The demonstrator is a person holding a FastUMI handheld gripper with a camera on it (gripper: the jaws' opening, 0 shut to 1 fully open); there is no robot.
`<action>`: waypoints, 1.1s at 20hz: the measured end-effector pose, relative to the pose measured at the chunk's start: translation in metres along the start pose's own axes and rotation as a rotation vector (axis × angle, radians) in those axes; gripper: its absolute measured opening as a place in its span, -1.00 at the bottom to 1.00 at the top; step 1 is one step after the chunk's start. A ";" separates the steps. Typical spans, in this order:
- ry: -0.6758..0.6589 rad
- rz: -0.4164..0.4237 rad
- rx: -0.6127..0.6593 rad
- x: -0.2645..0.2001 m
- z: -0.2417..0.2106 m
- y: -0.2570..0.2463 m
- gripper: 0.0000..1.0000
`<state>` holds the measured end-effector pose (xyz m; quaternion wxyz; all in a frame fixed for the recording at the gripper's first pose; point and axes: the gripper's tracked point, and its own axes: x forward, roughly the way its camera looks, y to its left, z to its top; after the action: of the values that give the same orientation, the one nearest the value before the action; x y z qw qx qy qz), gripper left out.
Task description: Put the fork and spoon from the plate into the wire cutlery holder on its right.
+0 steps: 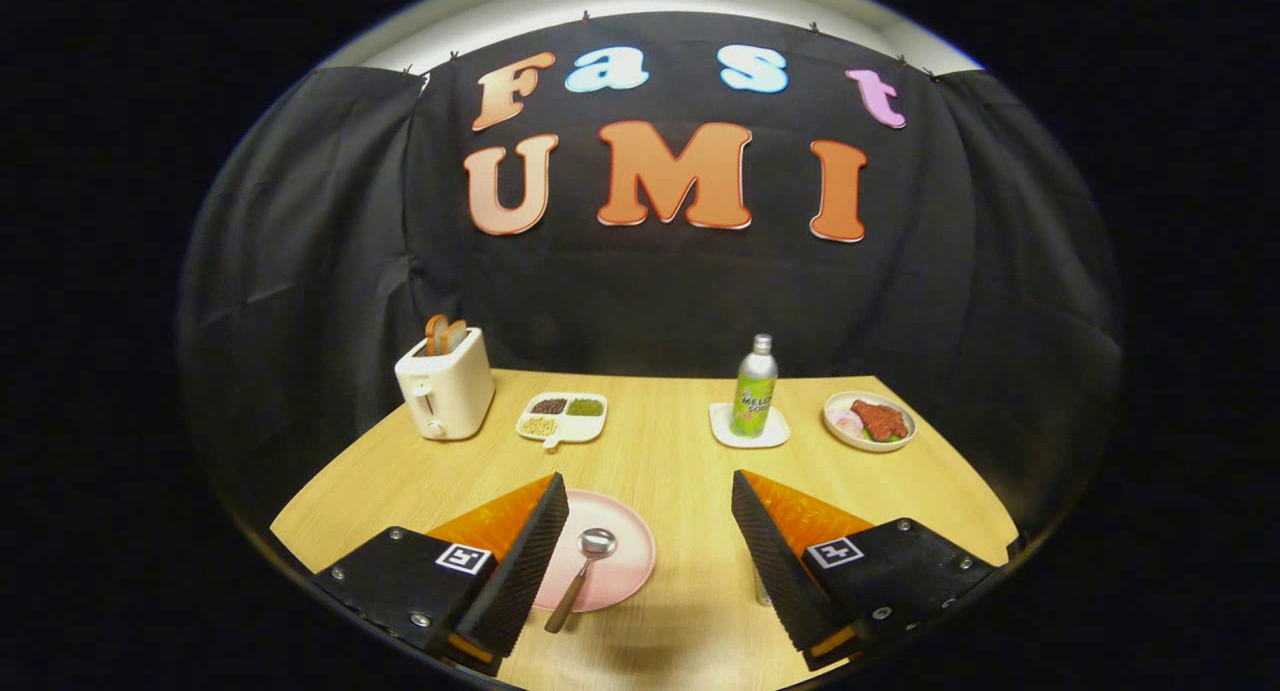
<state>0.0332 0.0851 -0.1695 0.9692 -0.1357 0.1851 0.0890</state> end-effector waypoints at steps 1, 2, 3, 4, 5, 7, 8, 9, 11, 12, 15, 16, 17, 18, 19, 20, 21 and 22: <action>0.029 0.015 0.001 0.007 -0.012 0.008 0.97; 0.054 0.028 0.003 0.013 -0.024 0.015 0.98; 0.079 0.039 0.002 0.018 -0.033 0.021 0.98; 0.102 0.045 -0.005 0.023 -0.043 0.026 0.97; 0.126 0.049 -0.018 0.029 -0.052 0.029 0.97; 0.176 0.049 -0.041 0.039 -0.073 0.032 0.96; 0.203 0.047 -0.050 0.043 -0.082 0.033 0.95; 0.227 0.044 -0.057 0.045 -0.090 0.033 0.95; 0.265 0.045 -0.061 0.051 -0.104 0.035 0.92; 0.285 0.052 -0.064 0.053 -0.111 0.037 0.86; 0.316 0.070 -0.093 0.056 -0.122 0.043 0.59; 0.325 0.073 -0.107 0.055 -0.127 0.046 0.51; 0.333 0.074 -0.121 0.057 -0.130 0.047 0.42; 0.346 0.075 -0.132 0.058 -0.136 0.048 0.32; 0.361 0.075 -0.138 0.059 -0.141 0.049 0.26; 0.377 0.082 -0.138 0.059 -0.147 0.051 0.20; 0.402 0.092 -0.135 0.059 -0.152 0.054 0.17; 0.415 0.095 -0.129 0.060 -0.156 0.056 0.10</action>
<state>0.0237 0.0993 -0.3446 0.8943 -0.2039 0.3810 0.1165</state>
